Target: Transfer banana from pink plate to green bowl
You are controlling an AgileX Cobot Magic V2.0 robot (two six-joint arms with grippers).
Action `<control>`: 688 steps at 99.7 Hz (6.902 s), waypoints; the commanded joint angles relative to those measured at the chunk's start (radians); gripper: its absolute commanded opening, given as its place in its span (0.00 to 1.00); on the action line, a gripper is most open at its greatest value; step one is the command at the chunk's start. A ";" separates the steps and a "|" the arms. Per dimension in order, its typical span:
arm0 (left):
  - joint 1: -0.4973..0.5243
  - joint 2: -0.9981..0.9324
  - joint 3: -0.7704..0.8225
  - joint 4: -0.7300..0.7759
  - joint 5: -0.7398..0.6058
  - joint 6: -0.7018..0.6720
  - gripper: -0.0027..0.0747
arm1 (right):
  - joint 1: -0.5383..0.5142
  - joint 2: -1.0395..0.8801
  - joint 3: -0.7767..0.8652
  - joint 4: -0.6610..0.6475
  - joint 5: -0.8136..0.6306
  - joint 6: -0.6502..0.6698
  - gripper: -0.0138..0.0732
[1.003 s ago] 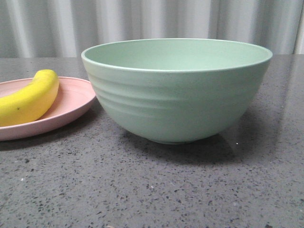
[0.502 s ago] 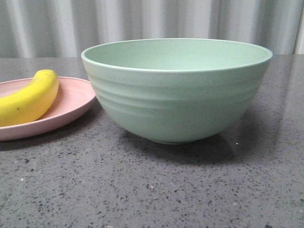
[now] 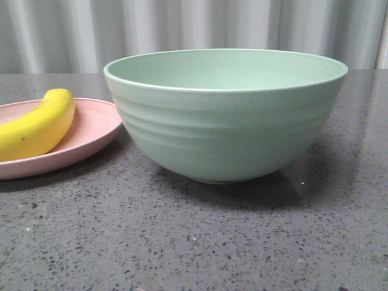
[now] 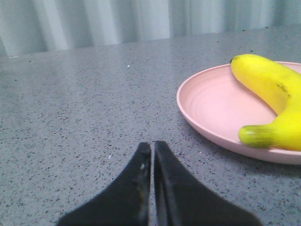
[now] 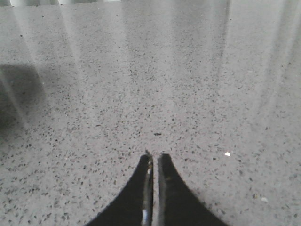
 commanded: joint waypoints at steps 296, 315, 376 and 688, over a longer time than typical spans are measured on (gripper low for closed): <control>0.002 0.445 -0.335 -0.095 -0.230 -0.001 0.47 | -0.005 0.489 -0.414 0.039 0.001 -0.008 0.09; 0.000 0.485 -0.349 -0.107 -0.228 -0.001 0.52 | -0.005 0.496 -0.414 0.048 0.007 -0.008 0.09; -0.099 0.731 -0.601 -0.111 0.104 0.049 0.51 | -0.005 0.496 -0.414 0.048 0.008 -0.008 0.09; -0.900 1.180 -0.990 -0.303 0.192 0.052 0.23 | 0.311 1.177 -0.949 1.253 0.377 -0.584 0.52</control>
